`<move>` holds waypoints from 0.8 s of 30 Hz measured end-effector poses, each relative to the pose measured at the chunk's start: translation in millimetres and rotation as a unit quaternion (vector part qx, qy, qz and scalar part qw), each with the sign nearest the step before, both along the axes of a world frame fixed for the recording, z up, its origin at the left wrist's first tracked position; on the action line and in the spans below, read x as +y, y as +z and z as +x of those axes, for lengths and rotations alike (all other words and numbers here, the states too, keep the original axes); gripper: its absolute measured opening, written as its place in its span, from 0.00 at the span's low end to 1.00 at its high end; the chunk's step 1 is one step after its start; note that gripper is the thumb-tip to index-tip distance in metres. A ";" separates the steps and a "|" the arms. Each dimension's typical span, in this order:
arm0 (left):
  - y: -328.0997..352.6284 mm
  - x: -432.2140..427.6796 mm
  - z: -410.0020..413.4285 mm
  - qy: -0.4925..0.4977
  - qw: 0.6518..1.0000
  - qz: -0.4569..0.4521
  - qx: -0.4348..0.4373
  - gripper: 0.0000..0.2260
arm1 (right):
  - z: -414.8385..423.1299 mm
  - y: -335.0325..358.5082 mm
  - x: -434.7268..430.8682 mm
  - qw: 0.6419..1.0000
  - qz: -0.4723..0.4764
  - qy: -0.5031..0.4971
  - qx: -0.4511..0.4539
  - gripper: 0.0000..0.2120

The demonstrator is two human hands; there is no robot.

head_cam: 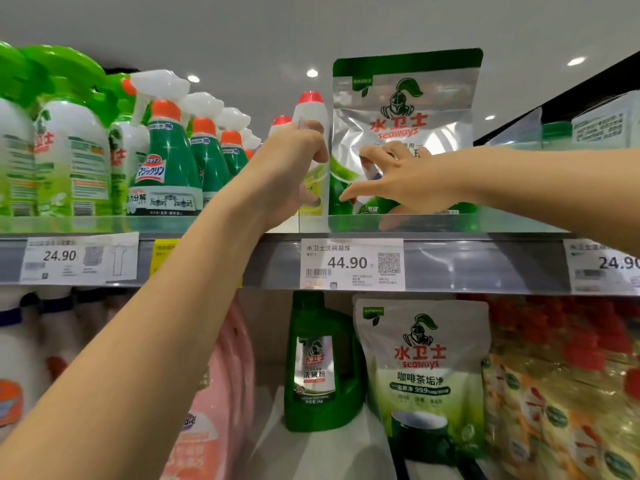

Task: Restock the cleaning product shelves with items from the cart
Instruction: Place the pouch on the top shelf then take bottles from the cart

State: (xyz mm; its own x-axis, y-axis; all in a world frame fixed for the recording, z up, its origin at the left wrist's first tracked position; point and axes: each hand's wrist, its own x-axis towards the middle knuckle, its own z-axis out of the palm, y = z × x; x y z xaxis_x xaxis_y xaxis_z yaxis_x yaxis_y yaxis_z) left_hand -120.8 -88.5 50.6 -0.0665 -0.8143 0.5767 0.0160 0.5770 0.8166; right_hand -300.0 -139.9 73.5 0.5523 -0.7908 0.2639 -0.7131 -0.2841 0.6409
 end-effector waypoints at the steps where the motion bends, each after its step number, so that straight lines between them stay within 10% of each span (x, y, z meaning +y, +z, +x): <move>1: -0.3 -0.1 0.5 0.001 1.000 0.000 0.002 0.13 | -0.9 -0.9 -2.2 1.000 -0.007 0.005 0.001 0.29; 8: -1.9 2.7 1.7 0.015 1.000 0.009 -0.016 0.20 | -2.9 -3.7 9.5 0.992 -0.036 0.070 -0.100 0.37; 12: -4.4 8.1 -0.6 0.075 0.990 -0.086 -0.077 0.13 | -7.5 -5.0 27.4 0.953 0.037 0.125 -0.274 0.21; 18: -18.5 27.8 -7.3 0.227 0.905 -0.342 -0.108 0.15 | -11.8 -11.9 66.7 0.838 0.157 0.207 -0.479 0.15; 24: -67.2 87.4 4.4 0.277 0.899 -0.315 -0.129 0.09 | -13.5 -42.3 126.0 0.759 0.096 0.341 -0.546 0.09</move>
State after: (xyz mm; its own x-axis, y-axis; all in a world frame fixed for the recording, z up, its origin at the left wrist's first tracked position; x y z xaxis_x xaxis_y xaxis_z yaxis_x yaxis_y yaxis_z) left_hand -116.4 -1.1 -16.6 0.0518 -0.2815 0.9582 -0.5586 0.7871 0.2615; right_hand -313.4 -14.0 31.1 0.3852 -0.5012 0.7749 -0.4353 -0.8390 -0.3263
